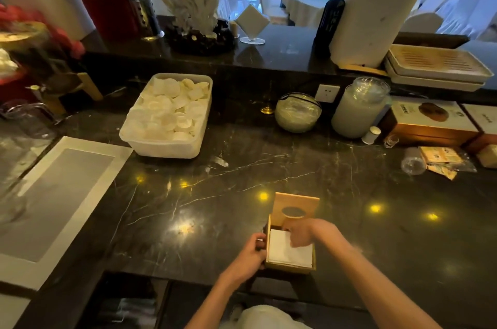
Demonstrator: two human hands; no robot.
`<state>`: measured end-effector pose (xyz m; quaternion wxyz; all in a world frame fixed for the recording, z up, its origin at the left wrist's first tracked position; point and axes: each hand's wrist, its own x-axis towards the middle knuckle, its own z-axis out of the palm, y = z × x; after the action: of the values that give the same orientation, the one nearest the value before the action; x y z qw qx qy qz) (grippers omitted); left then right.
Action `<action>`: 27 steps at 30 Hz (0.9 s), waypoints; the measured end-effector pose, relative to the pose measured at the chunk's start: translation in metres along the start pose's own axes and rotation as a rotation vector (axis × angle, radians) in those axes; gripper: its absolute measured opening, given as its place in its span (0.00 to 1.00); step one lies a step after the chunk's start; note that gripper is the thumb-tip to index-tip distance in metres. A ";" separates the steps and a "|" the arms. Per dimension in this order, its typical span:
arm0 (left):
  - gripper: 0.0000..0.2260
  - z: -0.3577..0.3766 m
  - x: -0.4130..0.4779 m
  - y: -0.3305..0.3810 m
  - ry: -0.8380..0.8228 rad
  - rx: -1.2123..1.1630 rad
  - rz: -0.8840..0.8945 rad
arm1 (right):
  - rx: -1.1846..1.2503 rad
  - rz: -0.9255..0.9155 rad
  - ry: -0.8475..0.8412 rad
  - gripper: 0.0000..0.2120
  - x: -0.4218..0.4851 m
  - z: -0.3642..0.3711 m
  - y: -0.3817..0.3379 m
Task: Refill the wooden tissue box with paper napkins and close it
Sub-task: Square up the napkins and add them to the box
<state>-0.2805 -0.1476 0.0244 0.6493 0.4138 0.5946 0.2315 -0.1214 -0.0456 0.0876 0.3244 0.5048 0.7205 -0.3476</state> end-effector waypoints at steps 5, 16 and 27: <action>0.17 -0.004 0.006 -0.005 -0.026 0.027 0.014 | -0.051 0.088 -0.026 0.24 0.013 0.006 -0.006; 0.20 -0.007 0.014 -0.014 -0.037 0.057 0.010 | 0.047 0.155 -0.027 0.25 0.011 0.010 -0.015; 0.19 -0.007 0.010 -0.012 -0.047 0.081 0.019 | 0.134 0.147 0.054 0.26 0.005 0.025 -0.022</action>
<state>-0.2880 -0.1439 0.0090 0.6437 0.4506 0.5841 0.2035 -0.1409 -0.0695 0.0738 0.2951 0.5860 0.6653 -0.3563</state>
